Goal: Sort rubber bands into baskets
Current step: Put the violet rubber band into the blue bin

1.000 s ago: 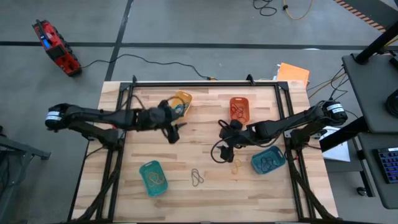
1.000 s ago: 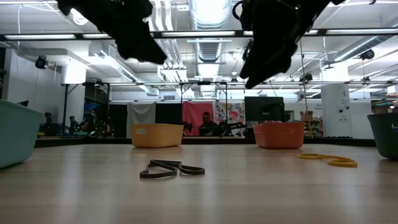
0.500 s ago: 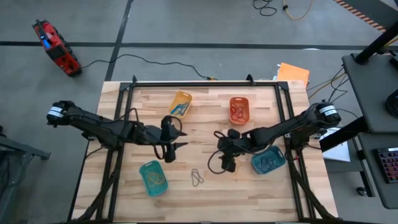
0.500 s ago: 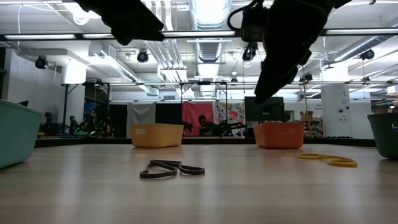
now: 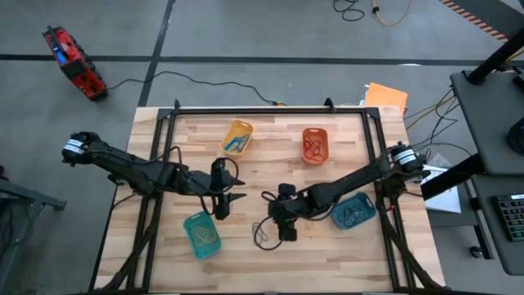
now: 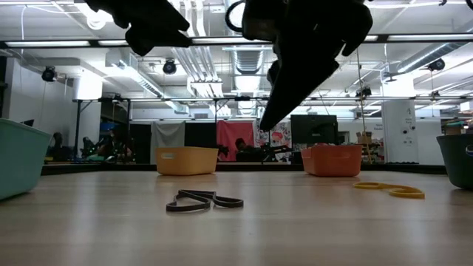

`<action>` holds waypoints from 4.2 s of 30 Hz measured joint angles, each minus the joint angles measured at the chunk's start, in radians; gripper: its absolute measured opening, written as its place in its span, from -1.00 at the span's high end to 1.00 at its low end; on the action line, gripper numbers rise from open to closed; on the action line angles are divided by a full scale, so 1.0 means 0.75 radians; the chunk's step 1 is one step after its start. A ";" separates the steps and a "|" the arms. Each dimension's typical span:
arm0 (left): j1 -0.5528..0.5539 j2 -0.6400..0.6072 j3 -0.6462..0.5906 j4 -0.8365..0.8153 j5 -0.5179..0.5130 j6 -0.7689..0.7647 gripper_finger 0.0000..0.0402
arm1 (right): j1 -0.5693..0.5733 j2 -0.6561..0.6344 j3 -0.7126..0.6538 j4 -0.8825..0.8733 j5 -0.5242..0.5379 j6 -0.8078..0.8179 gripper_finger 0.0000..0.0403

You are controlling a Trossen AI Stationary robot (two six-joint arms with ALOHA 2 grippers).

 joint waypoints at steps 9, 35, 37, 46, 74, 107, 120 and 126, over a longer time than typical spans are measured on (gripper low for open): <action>-0.044 0.000 0.000 -0.044 -0.139 -0.031 0.18 | 0.028 0.108 0.092 0.001 0.002 0.178 -0.19; -0.043 -0.001 -0.001 -0.065 -0.209 -0.029 0.18 | 0.057 0.404 0.099 0.496 0.049 -0.152 -0.12; -0.043 -0.001 -0.001 -0.067 -0.209 -0.029 0.18 | 0.056 0.417 0.100 0.517 0.048 -0.158 -0.09; -0.042 -0.001 -0.003 -0.075 -0.208 -0.029 0.18 | 0.053 0.443 0.103 0.523 0.048 -0.151 0.26; -0.042 -0.001 -0.010 -0.075 -0.207 -0.039 0.18 | 0.069 0.095 0.091 0.181 0.082 -0.353 0.94; -0.042 -0.001 -0.010 -0.063 -0.307 0.046 0.18 | 0.338 -0.699 -0.232 -1.059 0.155 0.863 0.94; -0.036 -0.001 -0.010 -0.063 -0.373 0.072 0.18 | 0.338 -0.701 -0.431 -1.110 -0.104 1.032 0.94; -0.036 -0.001 -0.010 -0.063 -0.381 0.072 0.18 | 0.338 -0.701 -0.468 -1.105 -0.103 1.032 0.94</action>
